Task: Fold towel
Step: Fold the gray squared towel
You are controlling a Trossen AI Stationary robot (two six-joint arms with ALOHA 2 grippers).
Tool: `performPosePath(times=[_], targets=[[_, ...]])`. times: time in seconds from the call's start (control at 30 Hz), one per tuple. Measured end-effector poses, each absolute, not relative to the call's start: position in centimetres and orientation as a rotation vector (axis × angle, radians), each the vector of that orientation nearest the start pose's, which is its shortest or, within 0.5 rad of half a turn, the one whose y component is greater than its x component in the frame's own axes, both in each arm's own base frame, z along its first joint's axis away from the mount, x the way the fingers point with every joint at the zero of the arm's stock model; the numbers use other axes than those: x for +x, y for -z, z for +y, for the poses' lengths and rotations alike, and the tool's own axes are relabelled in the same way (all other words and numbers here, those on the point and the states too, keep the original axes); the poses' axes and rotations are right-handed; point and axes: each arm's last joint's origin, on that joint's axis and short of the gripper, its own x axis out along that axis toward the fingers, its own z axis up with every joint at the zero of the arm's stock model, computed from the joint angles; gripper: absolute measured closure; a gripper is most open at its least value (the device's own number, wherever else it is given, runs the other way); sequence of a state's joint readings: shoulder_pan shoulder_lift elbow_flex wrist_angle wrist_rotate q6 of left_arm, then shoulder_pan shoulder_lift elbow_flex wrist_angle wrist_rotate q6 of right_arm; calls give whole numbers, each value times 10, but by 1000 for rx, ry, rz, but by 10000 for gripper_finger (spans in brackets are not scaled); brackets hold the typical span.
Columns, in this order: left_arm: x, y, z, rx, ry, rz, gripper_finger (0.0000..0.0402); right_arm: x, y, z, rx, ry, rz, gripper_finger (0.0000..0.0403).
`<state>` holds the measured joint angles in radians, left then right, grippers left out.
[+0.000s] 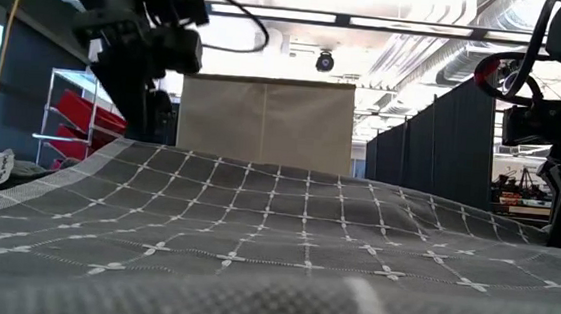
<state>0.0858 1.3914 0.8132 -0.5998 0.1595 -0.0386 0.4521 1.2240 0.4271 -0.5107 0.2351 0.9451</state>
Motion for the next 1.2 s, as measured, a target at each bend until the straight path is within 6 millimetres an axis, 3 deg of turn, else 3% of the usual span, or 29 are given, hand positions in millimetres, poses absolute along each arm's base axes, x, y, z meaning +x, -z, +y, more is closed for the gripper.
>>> performPosePath(times=[0.13,0.27,0.37,0.47,0.53,0.8,0.97,1.2], targets=[[251,-179,19,-186,53,1220,234,157,-130,68,404,436,1166,398],[254,-167,20,-196,65,1269,228,166,-146,71,372,450,1139,398],[251,-163,18,-262,104,1330,285,170,-165,72,298,489,1145,398],[248,-164,15,-300,93,1347,366,174,-188,71,198,533,1143,399],[247,-169,15,-317,65,1334,391,175,-198,77,192,512,1136,399],[245,-216,19,-245,-161,1325,395,176,-235,110,242,351,1108,399],[242,-231,-7,-244,-128,1353,395,171,-256,131,278,247,1099,399],[231,-251,-42,-238,-87,1395,395,167,-227,182,330,123,1213,399]])
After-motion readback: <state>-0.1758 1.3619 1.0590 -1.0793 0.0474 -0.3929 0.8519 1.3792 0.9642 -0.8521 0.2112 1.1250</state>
